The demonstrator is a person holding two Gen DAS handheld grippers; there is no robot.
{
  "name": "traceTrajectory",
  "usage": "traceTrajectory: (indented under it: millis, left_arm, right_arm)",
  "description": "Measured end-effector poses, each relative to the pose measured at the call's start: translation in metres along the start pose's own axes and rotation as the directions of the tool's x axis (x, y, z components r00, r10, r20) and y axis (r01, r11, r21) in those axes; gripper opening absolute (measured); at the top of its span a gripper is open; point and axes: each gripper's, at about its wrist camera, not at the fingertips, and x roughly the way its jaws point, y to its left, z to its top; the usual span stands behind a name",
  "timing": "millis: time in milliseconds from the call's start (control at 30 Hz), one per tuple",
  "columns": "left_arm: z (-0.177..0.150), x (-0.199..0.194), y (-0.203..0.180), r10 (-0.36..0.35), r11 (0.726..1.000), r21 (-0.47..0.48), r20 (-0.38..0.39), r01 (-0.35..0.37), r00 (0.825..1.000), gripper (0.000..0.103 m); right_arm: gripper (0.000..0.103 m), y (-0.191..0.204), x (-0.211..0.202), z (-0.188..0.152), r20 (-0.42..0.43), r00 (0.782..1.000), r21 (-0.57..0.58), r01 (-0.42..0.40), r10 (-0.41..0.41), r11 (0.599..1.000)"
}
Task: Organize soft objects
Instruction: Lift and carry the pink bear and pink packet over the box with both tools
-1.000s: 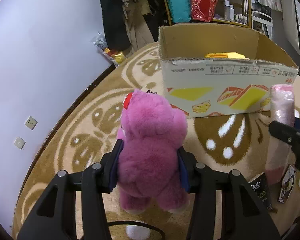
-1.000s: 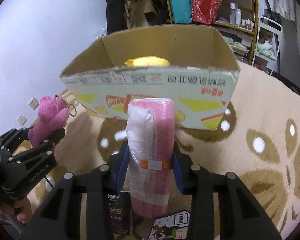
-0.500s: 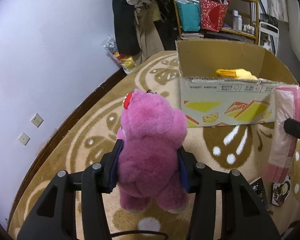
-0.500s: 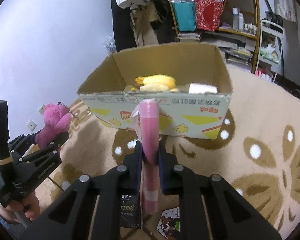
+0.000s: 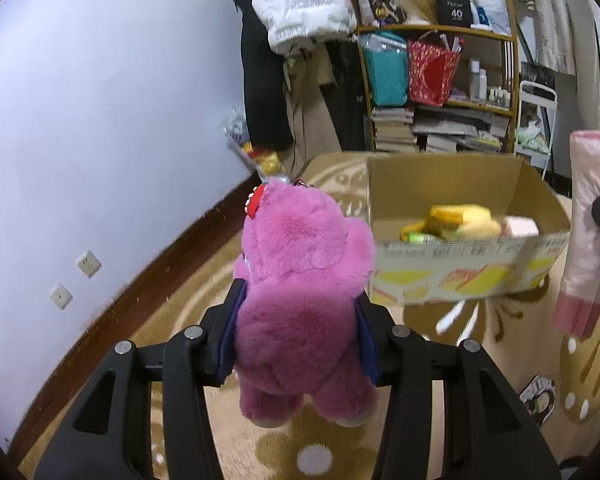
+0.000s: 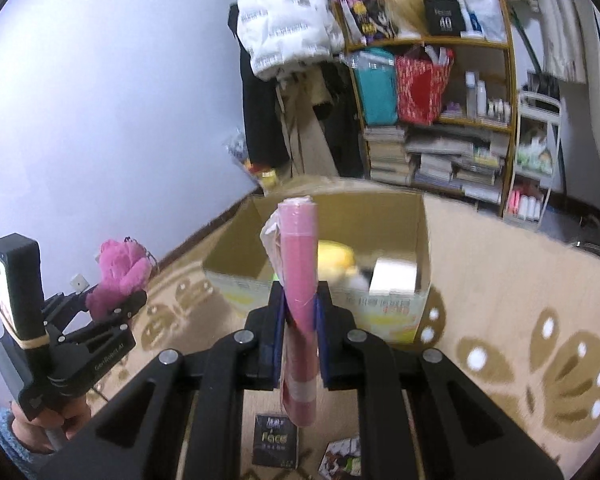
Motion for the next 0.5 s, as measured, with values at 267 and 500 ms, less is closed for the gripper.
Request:
traceTrajectory:
  millis: [267,500]
  left_arm:
    - [0.045,-0.016,-0.01,-0.005,1.0,0.029,0.099,0.002,0.995,0.047]
    - [0.08,-0.006,-0.021,-0.019,0.999,0.04,0.14,0.013,0.99,0.047]
  right_arm:
    - [0.015,0.003,-0.018,0.04,0.111,0.994,-0.036,0.014,-0.009,0.999]
    - [0.015,-0.003,0.0,0.067,0.121,0.992,-0.044,0.032,-0.026,0.999]
